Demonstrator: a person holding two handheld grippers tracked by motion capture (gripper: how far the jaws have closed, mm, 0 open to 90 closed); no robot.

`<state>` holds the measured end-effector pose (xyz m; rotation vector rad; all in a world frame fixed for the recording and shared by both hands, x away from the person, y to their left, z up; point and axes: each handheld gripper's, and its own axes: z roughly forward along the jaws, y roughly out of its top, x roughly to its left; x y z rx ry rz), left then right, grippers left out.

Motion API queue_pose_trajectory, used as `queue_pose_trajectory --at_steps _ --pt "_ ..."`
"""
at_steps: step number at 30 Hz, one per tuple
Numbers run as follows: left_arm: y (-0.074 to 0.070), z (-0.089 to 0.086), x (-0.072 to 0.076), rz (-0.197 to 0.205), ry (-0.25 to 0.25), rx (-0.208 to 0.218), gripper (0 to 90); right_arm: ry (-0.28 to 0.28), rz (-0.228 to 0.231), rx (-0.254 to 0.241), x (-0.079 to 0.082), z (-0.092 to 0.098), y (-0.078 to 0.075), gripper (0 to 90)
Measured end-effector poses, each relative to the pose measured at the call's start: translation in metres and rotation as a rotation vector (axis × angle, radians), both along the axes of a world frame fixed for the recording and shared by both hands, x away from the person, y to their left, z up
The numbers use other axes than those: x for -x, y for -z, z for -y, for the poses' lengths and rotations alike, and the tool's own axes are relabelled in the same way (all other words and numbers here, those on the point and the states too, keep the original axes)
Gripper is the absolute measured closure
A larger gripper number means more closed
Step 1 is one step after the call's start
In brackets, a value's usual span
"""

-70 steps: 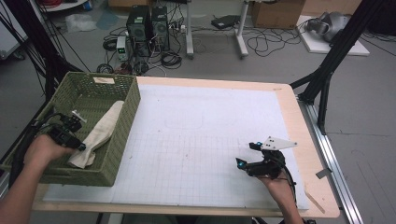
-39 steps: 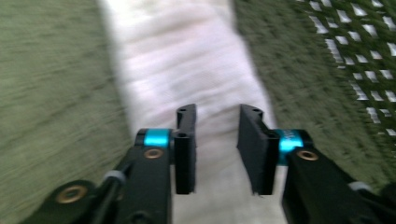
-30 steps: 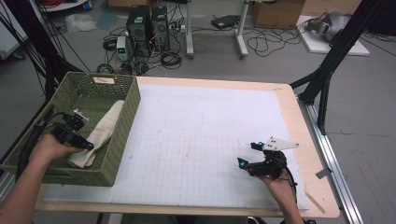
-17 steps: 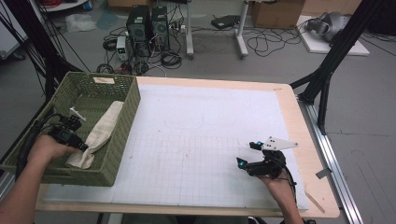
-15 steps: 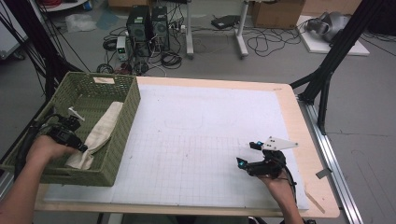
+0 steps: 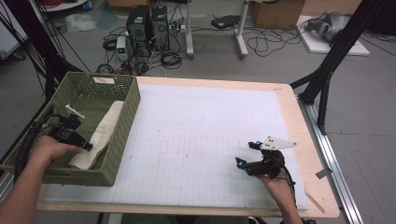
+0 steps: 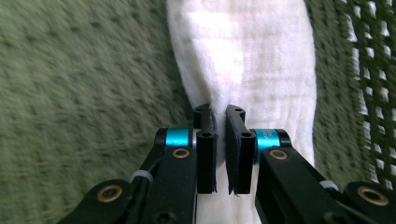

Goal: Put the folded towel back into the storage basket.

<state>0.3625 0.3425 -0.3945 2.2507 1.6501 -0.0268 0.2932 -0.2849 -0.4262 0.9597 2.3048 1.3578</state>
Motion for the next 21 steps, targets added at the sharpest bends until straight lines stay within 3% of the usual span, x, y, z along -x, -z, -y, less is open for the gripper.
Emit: queue_pose_trajectory --at_steps 2,5,9,13,15,19,21 --pt "-0.001 -0.001 0.0 0.016 0.01 -0.014 78.7 -0.001 0.003 0.001 0.0 0.0 0.0 14.4" --pt "-0.006 -0.006 -0.001 0.079 -0.01 -0.023 55.9 0.001 -0.001 -0.003 0.0 0.0 0.0 14.4" --pt "-0.006 -0.008 -0.002 0.18 -0.023 -0.022 50.7 0.002 0.005 -0.003 0.0 0.001 0.0 14.4" --pt "0.004 -0.005 -0.006 0.212 -0.036 -0.031 55.8 -0.006 0.002 0.002 0.0 -0.001 0.0 14.5" --pt "0.007 -0.005 -0.008 0.181 -0.034 -0.036 57.6 -0.006 0.0 -0.001 0.0 -0.002 0.0 14.5" --pt "0.011 -0.005 -0.008 0.141 -0.017 -0.031 79.8 -0.009 0.002 -0.001 0.0 -0.002 0.0 14.7" --pt "0.01 -0.007 -0.008 0.128 -0.046 -0.031 85.8 -0.012 0.004 -0.001 0.0 -0.002 0.0 14.7"
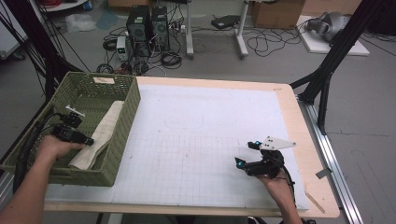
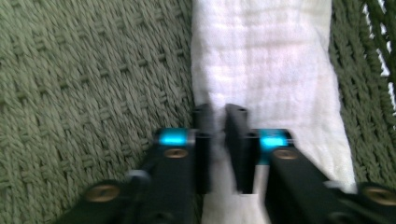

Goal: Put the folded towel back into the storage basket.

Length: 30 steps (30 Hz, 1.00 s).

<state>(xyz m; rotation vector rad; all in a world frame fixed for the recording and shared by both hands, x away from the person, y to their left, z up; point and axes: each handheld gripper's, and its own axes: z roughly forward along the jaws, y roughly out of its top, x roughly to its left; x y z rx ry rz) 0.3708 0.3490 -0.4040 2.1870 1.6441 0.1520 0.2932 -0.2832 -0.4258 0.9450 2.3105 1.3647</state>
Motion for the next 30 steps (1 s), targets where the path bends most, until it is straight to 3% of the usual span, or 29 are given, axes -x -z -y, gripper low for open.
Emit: queue_pose_trajectory --at_steps 4,6,9,12,14,17,21,24,26,30 --pt "-0.003 -0.004 0.002 -0.009 -0.062 -0.036 86.8 -0.001 0.001 -0.004 0.0 0.001 0.0 14.8" --pt "-0.005 -0.007 0.003 0.0 -0.105 -0.086 87.0 -0.001 0.002 -0.004 0.0 0.001 0.0 14.9" --pt "-0.006 -0.01 0.005 -0.002 -0.148 -0.088 87.0 -0.001 0.004 -0.003 0.0 0.001 -0.001 15.0" --pt "-0.003 -0.008 0.005 -0.026 -0.133 -0.067 86.9 0.003 0.002 -0.008 0.0 0.002 -0.001 15.0" --pt "-0.004 -0.008 0.005 -0.015 -0.113 -0.056 86.1 -0.001 0.009 -0.004 0.0 0.002 -0.001 15.1" --pt "-0.006 -0.004 0.007 -0.029 -0.049 -0.011 84.1 0.0 0.011 -0.004 0.0 0.001 -0.001 15.1" --pt "-0.006 -0.003 0.009 -0.081 -0.007 -0.039 83.9 -0.001 0.006 -0.003 0.0 0.001 -0.001 15.1" --pt "-0.007 -0.003 0.009 -0.067 -0.008 -0.034 72.4 0.0 0.006 -0.004 0.001 0.0 -0.002 15.1" --pt "-0.009 -0.003 0.009 -0.035 -0.014 -0.019 64.7 -0.002 0.01 -0.005 0.001 0.0 -0.002 15.1" --pt "-0.014 -0.003 0.008 0.035 -0.029 -0.017 58.1 -0.003 0.009 -0.001 0.001 0.0 -0.002 15.1"
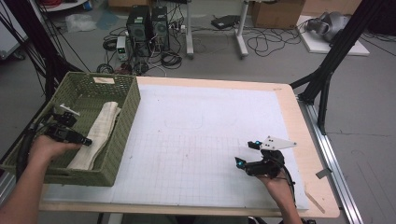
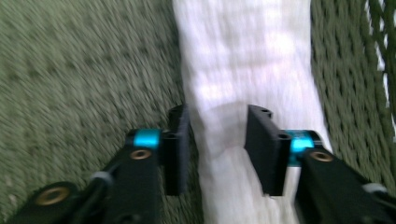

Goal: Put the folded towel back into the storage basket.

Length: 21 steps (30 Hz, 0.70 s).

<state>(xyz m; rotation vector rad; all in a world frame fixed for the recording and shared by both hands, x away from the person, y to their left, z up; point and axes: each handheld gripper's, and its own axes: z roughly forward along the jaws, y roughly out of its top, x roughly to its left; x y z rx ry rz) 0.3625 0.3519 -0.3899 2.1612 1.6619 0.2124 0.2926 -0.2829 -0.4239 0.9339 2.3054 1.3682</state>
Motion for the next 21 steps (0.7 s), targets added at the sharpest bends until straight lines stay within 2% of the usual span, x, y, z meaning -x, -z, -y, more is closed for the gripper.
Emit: queue_pose_trajectory --at_steps 2,6,11,15,21 --pt "-0.002 0.002 0.0 0.048 0.008 -0.003 58.2 0.0 0.0 0.0 0.0 0.0 0.0 15.1" --pt "-0.007 0.008 0.001 0.116 0.042 -0.012 60.3 0.004 0.0 -0.005 0.0 0.001 0.0 15.1" --pt "-0.02 0.014 0.006 0.21 0.089 0.032 57.3 0.005 0.007 -0.007 0.0 0.001 -0.001 15.1" --pt "-0.025 0.017 0.009 0.25 0.11 0.034 53.6 0.006 0.008 -0.011 0.001 0.001 -0.002 15.1" --pt "-0.031 0.021 0.013 0.314 0.12 0.08 50.1 0.005 0.016 -0.013 0.003 0.002 -0.004 15.0"
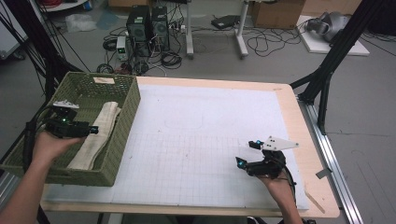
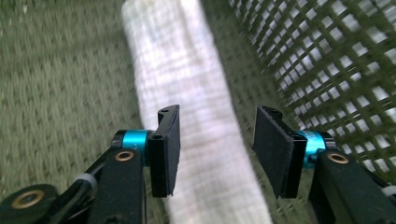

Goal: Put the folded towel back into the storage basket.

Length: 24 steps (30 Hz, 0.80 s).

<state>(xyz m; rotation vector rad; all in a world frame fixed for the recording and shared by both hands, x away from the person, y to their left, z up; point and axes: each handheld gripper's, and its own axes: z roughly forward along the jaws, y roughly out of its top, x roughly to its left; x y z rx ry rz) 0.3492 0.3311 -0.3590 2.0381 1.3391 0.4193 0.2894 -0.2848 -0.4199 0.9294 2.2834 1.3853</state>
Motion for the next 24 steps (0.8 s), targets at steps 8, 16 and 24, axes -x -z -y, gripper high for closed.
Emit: queue_pose_trajectory --at_steps 8,16,24 --pt "-0.006 0.002 0.005 0.066 0.028 0.031 42.8 -0.005 0.0 -0.003 0.002 -0.001 -0.001 14.1" --pt "-0.012 0.009 0.012 0.129 0.044 0.079 39.7 -0.009 0.005 0.0 0.002 -0.002 -0.002 13.7" --pt "-0.023 0.018 0.02 0.187 0.07 0.117 37.7 -0.012 0.014 -0.007 0.003 -0.001 -0.003 13.2"
